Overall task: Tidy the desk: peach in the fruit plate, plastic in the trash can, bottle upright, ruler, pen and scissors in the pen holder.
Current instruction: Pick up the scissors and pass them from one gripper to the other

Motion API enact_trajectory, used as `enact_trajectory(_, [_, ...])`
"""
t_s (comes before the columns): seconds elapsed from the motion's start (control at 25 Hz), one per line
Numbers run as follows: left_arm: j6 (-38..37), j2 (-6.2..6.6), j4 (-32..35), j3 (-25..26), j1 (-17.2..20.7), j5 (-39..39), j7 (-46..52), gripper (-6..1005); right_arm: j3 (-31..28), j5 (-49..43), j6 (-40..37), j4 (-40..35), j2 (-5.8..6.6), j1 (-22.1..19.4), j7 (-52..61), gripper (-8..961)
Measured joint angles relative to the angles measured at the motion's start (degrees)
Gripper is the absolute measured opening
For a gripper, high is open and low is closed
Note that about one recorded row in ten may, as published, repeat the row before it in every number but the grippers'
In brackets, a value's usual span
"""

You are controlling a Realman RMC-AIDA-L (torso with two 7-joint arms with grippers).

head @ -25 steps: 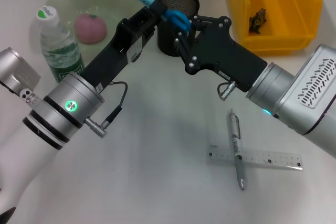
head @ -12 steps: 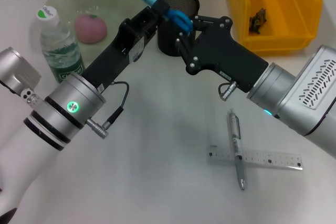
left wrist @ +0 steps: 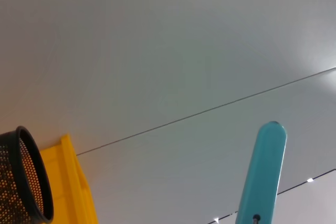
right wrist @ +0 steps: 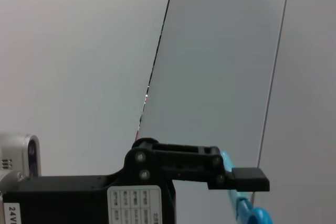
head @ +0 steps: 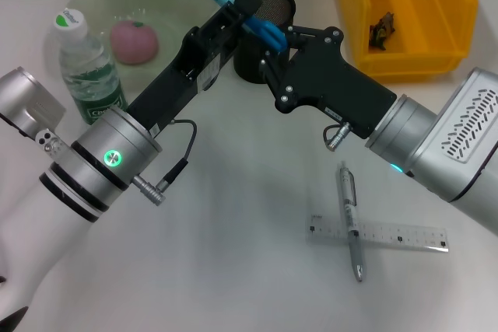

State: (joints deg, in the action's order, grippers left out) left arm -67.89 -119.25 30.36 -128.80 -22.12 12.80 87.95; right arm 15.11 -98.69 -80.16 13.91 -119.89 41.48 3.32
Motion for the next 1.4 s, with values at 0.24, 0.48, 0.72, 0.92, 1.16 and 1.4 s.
enact_trajectory(0.24, [-0.33,0.01,-0.04,0.33,0.2,0.06,-1.05,462,-0.03,0.0,-0.06,-0.02,0.01,-0.02,-0.04,80])
enact_trajectory(0.48, [-0.67,0.05,-0.42,0.92,0.08,0.17,-2.7,517,-0.07,0.0,-0.6,-0.02,0.01,-0.44,-0.23,83])
enact_trajectory(0.72, [-0.94,0.07,-0.28,2.11,0.59,0.24,-4.16,502,-0.08,0.0,-0.81,0.15,0.01,-0.98,-0.38,86])
enact_trajectory(0.92, [-1.13,0.07,-0.42,2.34,0.44,0.27,-4.69,490,-0.08,0.01,-0.86,0.16,0.01,-1.29,-0.41,89])
enact_trajectory(1.16, [-1.22,0.07,-0.53,2.43,0.2,0.3,-5.48,475,-0.08,0.05,-0.88,0.22,0.01,-1.49,-0.48,92])
enact_trajectory(1.4, [-1.22,0.07,-0.62,2.48,0.27,0.3,-5.51,460,-0.08,0.08,-0.88,0.25,0.01,-1.49,-0.5,95])
